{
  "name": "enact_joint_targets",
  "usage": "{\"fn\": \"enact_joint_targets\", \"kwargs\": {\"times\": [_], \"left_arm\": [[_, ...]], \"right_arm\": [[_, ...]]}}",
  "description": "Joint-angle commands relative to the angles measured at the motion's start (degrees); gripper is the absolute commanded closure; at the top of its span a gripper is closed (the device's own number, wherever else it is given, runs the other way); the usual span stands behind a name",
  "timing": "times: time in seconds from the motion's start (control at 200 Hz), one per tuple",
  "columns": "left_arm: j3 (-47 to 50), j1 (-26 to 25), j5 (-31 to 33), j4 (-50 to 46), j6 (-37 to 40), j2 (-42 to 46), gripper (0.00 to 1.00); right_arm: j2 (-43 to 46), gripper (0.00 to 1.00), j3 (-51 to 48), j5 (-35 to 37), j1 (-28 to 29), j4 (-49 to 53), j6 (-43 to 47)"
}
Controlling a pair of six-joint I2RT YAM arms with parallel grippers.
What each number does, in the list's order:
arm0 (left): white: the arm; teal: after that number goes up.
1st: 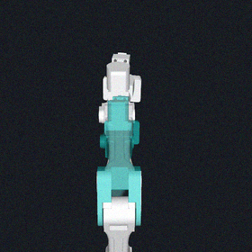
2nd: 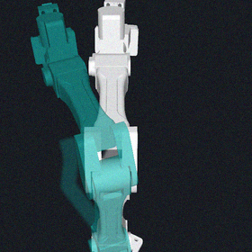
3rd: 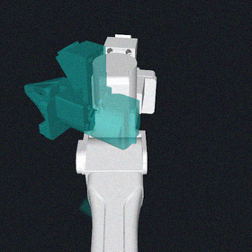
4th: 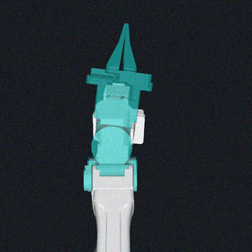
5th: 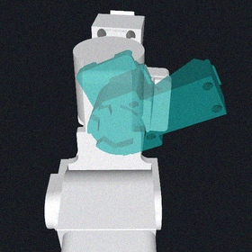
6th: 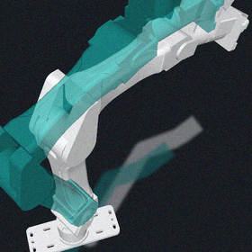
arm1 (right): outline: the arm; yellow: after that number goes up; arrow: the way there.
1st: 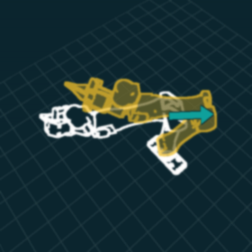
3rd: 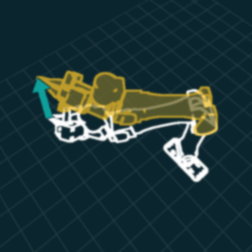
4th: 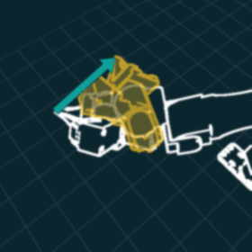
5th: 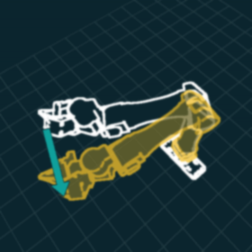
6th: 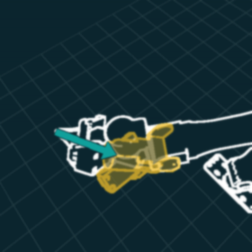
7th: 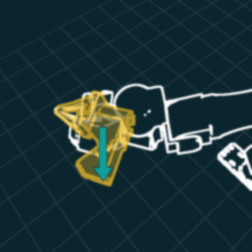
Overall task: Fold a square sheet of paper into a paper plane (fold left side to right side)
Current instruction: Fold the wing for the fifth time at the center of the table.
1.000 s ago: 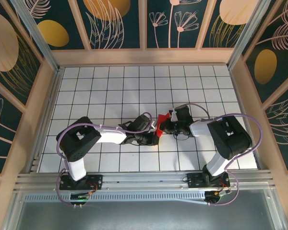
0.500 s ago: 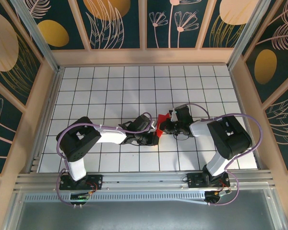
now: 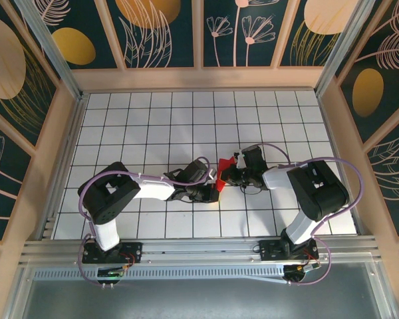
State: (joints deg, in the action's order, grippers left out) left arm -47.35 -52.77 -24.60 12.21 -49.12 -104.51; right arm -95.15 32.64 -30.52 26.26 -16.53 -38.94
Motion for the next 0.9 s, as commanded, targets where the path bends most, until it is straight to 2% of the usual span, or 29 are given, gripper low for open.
{"fn": "enact_joint_targets", "kwargs": {"times": [0.0,0.41,0.896], "left_arm": [[0.83,0.29,0.44,-0.35,0.75,-1.27,1.0],[3.19,0.21,0.25,0.1,1.37,-1.16,1.0],[10.9,0.26,-0.6,-0.19,6.6,7.61,1.0]], "right_arm": [[-4.25,1.0,-1.88,4.6,1.01,8.8,1.67],[-4.51,1.0,-1.53,4.86,0.99,9.49,1.87],[-4.6,1.0,-1.27,4.86,1.09,10.21,1.93]]}}
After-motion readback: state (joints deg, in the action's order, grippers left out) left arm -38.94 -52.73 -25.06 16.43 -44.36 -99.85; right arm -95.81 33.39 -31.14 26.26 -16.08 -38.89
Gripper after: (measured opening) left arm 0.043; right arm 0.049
